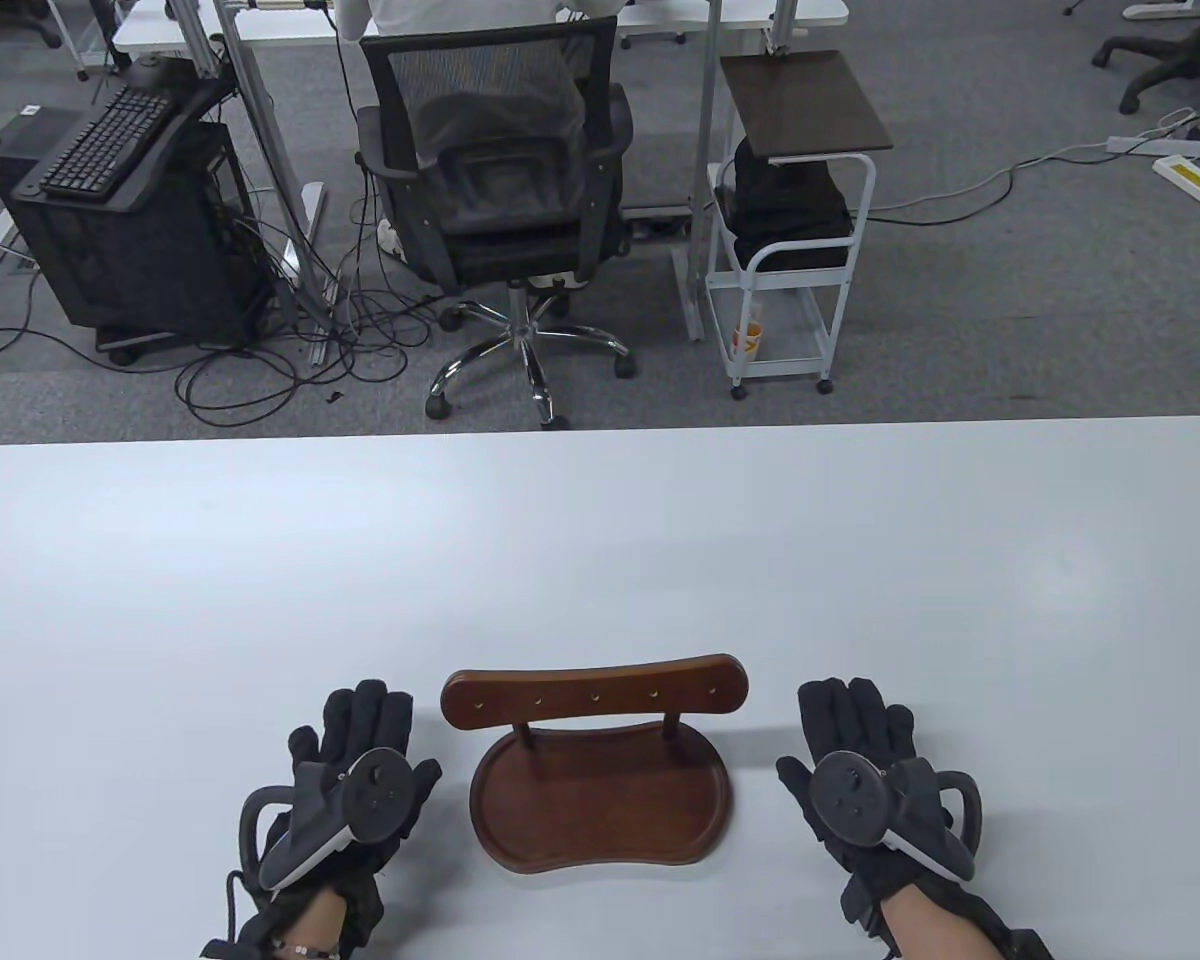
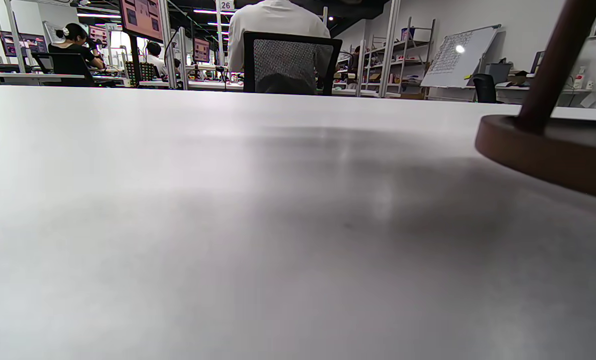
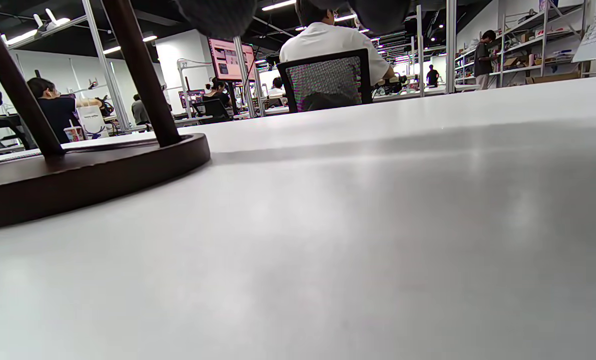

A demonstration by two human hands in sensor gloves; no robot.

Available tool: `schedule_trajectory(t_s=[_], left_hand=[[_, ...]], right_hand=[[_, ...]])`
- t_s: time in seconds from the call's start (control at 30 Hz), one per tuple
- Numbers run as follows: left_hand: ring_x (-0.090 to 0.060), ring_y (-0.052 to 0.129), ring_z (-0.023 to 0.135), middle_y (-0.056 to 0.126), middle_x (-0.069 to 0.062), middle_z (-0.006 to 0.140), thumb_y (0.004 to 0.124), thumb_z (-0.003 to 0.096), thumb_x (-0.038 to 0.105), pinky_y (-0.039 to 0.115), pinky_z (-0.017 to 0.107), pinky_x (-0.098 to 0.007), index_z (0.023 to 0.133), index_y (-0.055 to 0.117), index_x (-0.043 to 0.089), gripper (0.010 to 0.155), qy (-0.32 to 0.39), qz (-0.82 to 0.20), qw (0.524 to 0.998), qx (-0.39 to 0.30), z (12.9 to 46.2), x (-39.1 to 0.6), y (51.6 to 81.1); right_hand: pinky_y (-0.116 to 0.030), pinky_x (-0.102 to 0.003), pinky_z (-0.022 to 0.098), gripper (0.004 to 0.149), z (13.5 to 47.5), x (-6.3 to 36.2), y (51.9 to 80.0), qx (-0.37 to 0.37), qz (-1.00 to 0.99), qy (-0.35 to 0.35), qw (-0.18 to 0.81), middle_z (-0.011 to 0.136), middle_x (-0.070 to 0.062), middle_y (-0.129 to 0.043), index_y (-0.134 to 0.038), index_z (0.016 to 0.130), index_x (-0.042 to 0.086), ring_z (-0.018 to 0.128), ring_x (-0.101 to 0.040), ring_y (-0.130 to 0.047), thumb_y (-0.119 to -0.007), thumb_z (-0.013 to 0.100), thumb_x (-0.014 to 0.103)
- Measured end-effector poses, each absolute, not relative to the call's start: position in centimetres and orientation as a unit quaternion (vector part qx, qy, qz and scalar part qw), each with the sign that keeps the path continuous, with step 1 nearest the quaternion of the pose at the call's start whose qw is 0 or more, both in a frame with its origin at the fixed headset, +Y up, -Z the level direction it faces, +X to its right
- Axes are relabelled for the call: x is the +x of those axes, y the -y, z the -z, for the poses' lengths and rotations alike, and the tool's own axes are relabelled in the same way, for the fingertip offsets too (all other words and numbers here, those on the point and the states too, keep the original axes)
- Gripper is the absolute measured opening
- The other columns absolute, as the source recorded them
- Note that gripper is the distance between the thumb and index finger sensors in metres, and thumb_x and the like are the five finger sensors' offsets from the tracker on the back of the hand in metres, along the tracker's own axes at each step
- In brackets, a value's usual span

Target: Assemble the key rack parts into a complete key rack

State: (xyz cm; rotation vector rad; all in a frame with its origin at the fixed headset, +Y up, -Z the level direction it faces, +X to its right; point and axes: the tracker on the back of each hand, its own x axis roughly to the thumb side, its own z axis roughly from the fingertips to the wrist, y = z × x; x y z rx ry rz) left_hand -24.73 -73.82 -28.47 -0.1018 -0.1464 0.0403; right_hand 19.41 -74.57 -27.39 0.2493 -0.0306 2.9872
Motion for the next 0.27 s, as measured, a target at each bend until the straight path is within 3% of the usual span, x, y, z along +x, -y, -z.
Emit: schedule_trajectory(t_s=[0.27], left_hand=[[-0.043,0.027,0.114,0.023,-0.013,0.127,0.049,0.0591,0.056,0.030,0.075,-0.069,0.117,0.027,0.018,0.073,0.074,-0.020,0.996,-0.050,28.48,-24.74,73.90]], right_hand=[[-0.028,-0.061,0.071,0.070,27.34,19.37,74.62,0.088,-0.993,0.009,0.072,0.119,-0.021,-0.046,-0.036,0.113,0.007,0.105,-0.047,-0.035,-0.060,0.059,0.046]])
